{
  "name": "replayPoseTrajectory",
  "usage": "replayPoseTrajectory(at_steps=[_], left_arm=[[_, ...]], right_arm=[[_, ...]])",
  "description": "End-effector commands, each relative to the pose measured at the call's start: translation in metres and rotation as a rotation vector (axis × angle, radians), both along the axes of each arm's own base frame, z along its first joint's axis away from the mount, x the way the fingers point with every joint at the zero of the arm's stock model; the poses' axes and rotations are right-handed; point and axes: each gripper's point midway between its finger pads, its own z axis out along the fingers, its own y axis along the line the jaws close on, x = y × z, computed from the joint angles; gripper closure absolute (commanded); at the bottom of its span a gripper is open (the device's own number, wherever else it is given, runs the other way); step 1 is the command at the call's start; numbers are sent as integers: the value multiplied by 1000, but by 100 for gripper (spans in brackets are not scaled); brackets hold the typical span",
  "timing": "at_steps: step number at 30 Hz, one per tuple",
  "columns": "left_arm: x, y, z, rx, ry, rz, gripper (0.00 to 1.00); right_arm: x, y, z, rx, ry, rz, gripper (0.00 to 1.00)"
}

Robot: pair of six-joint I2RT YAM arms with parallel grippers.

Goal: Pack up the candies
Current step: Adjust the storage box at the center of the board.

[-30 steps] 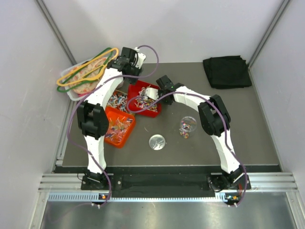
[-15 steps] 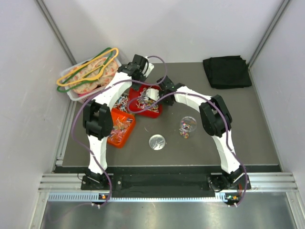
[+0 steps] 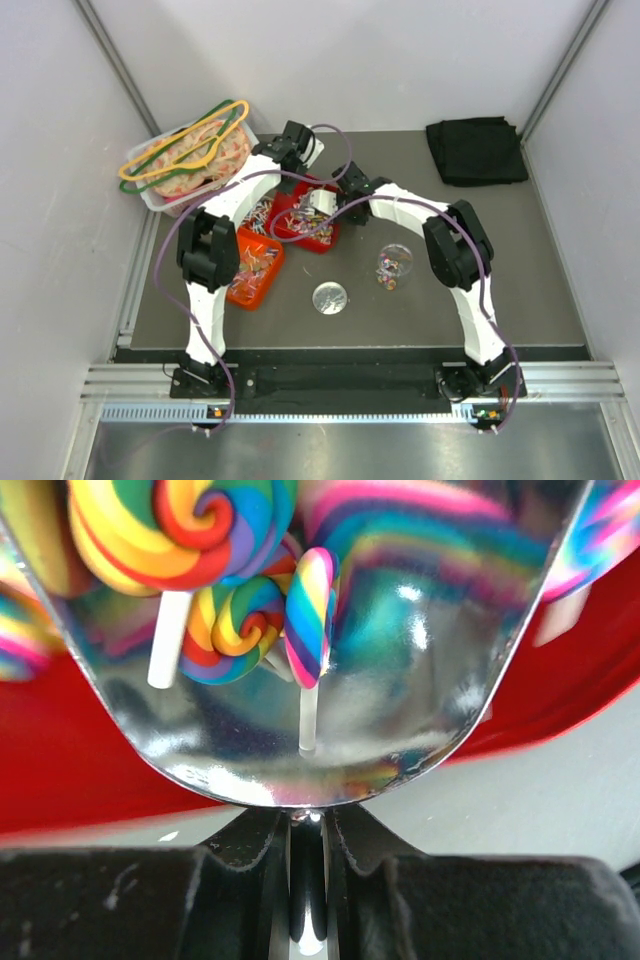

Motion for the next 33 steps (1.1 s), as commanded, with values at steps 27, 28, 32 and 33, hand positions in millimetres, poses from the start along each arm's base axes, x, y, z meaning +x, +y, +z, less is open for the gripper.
replayPoseTrajectory(at_steps=[27,28,32,33], left_arm=[[31,-29,-1,-85,-24,-29,91],[35,-32,4,-95,-39,-33,92],[46,-42,14,-117,-71,-51,93],[47,-45,13,-117,-70,-60,93]], right_arm=[[-31,-19,121,102,-153,59,100],[-34,-25,121,94,-146,58,100],[-49,-47,133,88,-152,55,100],[-52,-53,135,84,-151,50,100]])
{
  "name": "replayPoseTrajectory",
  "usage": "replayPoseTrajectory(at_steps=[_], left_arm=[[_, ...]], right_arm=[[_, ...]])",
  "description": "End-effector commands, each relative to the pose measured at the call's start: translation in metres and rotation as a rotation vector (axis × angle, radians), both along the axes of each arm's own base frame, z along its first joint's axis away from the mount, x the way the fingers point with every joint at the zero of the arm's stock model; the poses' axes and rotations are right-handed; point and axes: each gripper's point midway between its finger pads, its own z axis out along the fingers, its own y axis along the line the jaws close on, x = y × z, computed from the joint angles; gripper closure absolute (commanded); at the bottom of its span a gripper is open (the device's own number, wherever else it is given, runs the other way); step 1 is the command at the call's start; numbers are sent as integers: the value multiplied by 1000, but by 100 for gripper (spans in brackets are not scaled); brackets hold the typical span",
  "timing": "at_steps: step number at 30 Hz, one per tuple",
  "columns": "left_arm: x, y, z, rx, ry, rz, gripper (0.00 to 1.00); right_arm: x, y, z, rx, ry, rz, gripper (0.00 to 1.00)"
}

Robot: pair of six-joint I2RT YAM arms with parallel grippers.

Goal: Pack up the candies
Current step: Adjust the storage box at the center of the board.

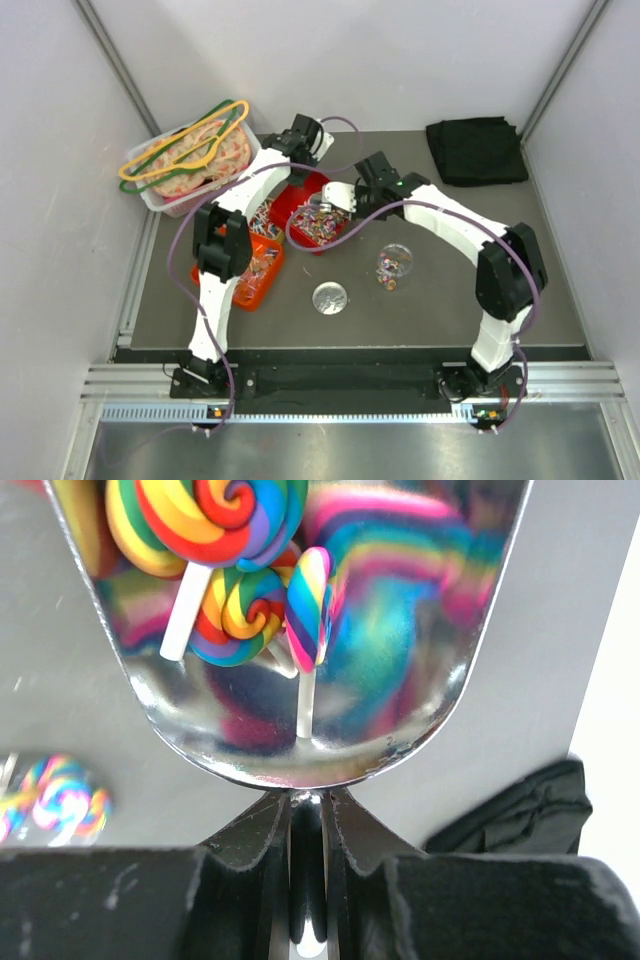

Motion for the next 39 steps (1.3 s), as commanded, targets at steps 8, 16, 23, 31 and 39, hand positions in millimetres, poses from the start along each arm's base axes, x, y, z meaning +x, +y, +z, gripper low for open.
replayPoseTrajectory(at_steps=[8,16,23,31,39], left_arm=[[30,-40,24,-108,-98,-52,97],[47,-62,31,-214,-161,-42,98],[62,-88,42,-374,-219,-34,100],[64,-112,29,-522,-174,-43,100],[68,-114,19,-622,-159,-23,100]], right_arm=[[-45,-66,32,-22,-11,-28,100],[-78,-129,33,-89,-4,-115,100],[-100,-164,33,-189,5,-143,100],[-118,-189,35,-309,29,-149,100],[-124,-210,29,-431,47,-159,100]])
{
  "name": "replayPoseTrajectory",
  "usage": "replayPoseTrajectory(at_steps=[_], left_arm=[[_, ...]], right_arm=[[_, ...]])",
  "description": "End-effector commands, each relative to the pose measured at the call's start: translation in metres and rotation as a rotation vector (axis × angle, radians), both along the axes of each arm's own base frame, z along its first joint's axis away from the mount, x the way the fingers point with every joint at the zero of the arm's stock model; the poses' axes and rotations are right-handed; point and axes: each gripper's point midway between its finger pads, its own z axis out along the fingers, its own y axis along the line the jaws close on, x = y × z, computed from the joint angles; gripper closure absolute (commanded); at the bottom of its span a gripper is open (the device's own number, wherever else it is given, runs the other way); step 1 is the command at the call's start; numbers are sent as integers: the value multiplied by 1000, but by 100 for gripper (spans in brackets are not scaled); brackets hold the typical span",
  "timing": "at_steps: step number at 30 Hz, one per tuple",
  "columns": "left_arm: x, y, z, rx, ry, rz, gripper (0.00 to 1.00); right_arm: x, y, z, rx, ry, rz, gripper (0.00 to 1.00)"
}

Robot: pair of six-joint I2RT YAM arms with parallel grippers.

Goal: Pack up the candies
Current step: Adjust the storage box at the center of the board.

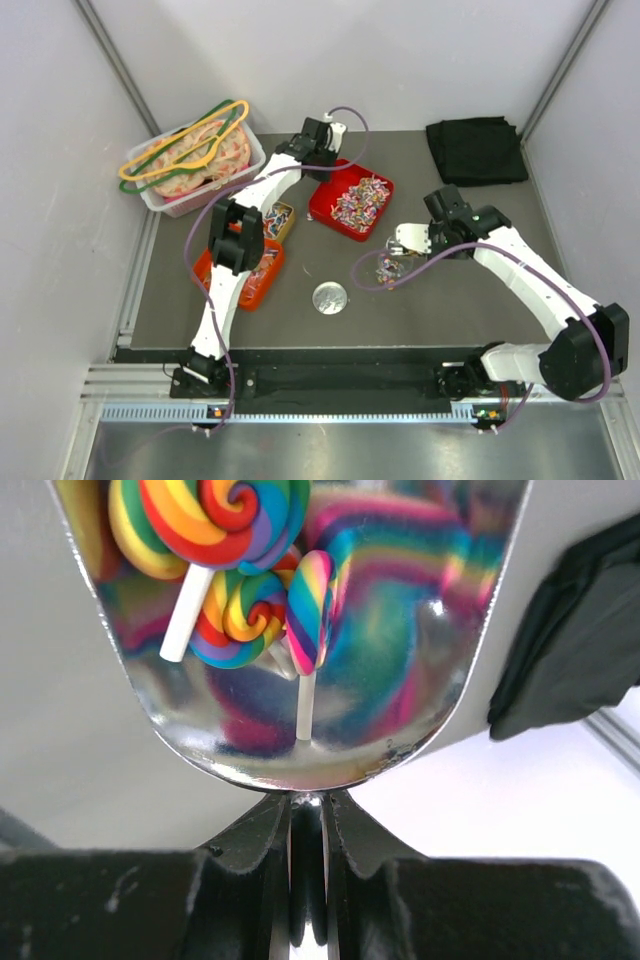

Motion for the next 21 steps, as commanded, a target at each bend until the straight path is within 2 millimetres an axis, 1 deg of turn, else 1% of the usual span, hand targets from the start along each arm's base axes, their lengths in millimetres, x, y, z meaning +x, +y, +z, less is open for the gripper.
replayPoseTrajectory(at_steps=[1,4,6,10,12,17,21], left_arm=[[21,-18,49,-196,-114,6,100],[23,-22,51,-237,-115,2,100],[24,-24,51,-256,-114,4,100],[24,-25,50,-263,-110,6,100],[24,-24,49,-262,-107,10,100],[22,-18,56,-246,-124,20,100],[20,-7,47,-203,-119,31,100]], right_arm=[[-2,-18,6,-98,-16,2,100],[0,-23,7,-139,-17,1,100],[4,-24,13,-161,-34,-1,100],[7,-22,18,-207,-35,15,100],[8,-23,19,-244,-39,24,100],[9,-16,18,-284,-34,53,100],[12,-16,22,-317,-55,56,100]])
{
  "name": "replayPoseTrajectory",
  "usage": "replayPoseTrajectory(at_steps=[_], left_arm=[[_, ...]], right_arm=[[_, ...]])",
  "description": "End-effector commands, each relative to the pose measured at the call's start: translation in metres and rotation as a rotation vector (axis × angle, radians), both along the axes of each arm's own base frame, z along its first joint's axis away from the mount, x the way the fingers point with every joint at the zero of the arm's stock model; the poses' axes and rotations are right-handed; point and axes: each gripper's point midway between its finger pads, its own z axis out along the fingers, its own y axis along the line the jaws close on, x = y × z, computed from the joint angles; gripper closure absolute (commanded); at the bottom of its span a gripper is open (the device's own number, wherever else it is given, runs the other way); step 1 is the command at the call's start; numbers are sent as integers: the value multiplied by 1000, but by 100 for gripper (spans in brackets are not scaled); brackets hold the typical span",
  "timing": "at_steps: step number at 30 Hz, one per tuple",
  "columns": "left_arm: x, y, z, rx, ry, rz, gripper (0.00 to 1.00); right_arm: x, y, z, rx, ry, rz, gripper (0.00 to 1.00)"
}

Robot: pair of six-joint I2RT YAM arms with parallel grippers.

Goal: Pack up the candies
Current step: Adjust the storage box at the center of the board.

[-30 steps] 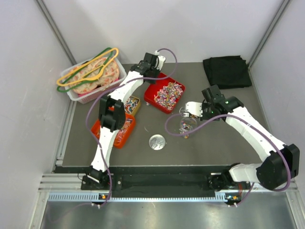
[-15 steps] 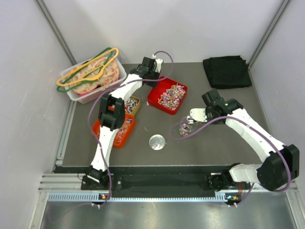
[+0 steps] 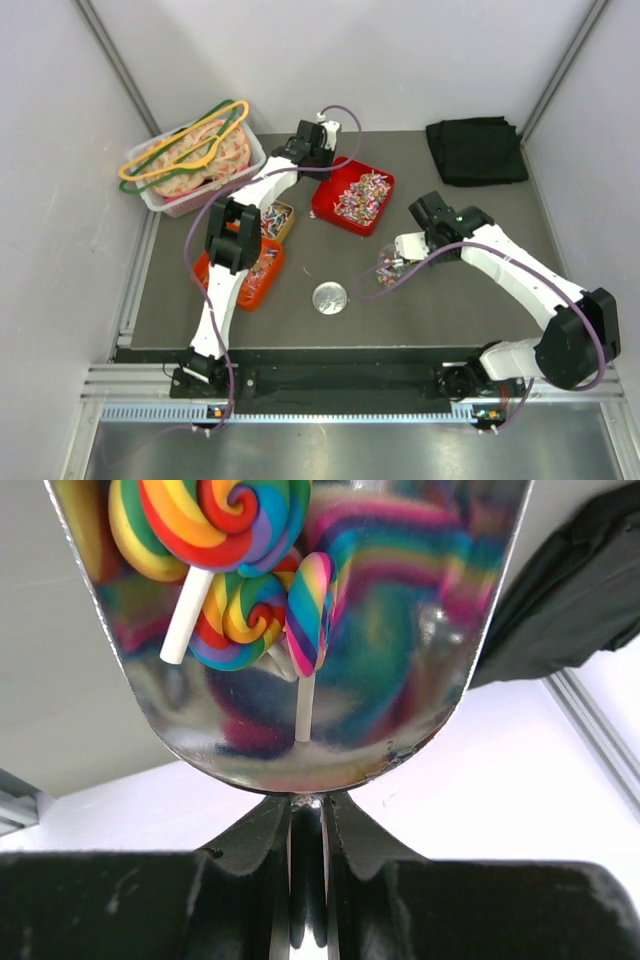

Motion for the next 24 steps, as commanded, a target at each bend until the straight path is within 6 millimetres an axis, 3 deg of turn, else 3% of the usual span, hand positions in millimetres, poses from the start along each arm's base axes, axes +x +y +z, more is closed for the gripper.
replayPoseTrajectory(at_steps=[1,18,24], left_arm=[[8,1,55,-69,-112,7,100],[3,10,69,-179,-99,6,100],[4,12,73,-214,-104,4,100]], right_arm=[[14,4,23,-44,-76,18,100],[38,22,41,-231,-109,119,100],[36,25,37,-300,-90,150,100]])
